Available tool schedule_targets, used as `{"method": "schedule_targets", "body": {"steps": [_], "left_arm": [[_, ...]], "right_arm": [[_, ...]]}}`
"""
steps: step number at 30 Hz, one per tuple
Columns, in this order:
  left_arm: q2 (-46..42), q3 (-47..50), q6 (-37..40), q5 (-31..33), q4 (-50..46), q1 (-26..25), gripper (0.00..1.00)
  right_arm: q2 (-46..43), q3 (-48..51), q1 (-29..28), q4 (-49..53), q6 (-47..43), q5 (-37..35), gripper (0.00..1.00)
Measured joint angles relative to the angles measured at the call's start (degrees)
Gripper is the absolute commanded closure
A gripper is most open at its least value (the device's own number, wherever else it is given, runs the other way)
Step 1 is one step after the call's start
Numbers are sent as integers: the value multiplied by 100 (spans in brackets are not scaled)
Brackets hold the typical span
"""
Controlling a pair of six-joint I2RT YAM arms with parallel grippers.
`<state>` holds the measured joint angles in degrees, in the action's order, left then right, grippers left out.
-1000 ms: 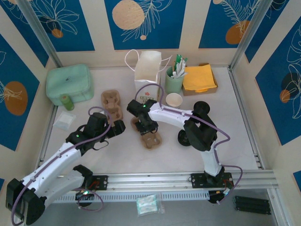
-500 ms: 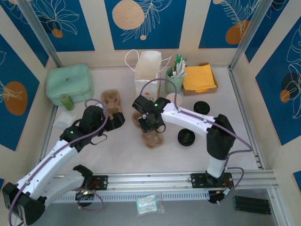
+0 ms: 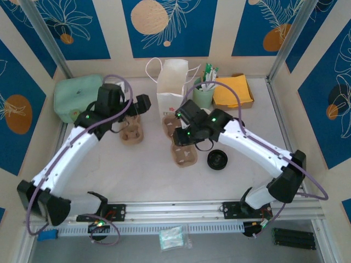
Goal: Pack the takeout coffee
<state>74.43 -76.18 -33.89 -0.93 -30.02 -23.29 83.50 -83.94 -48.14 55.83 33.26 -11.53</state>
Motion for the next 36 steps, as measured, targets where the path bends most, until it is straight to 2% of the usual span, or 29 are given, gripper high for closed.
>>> {"method": "schedule_targets", "body": {"steps": [8,11,17,24,36], "left_arm": [[1550,-1541,173,-308,175,363,1],[2079,-2186,234,-358,205,407,7],[2747,-2898,247,-470,260,411,30],[3141,-3056,144,-485,297,411,36],[3407,-3272,15,-525,299,411,82]], "right_arm": [[-328,-498,632,118,-4,420,71],[-398,-691,850,175,-7,566,71],[-413,-1014,1222,249,-11,817,71],[-413,-1318,1397,345,-9,1027,71],[-498,-1445,1523,396,-2,1161,71]]}}
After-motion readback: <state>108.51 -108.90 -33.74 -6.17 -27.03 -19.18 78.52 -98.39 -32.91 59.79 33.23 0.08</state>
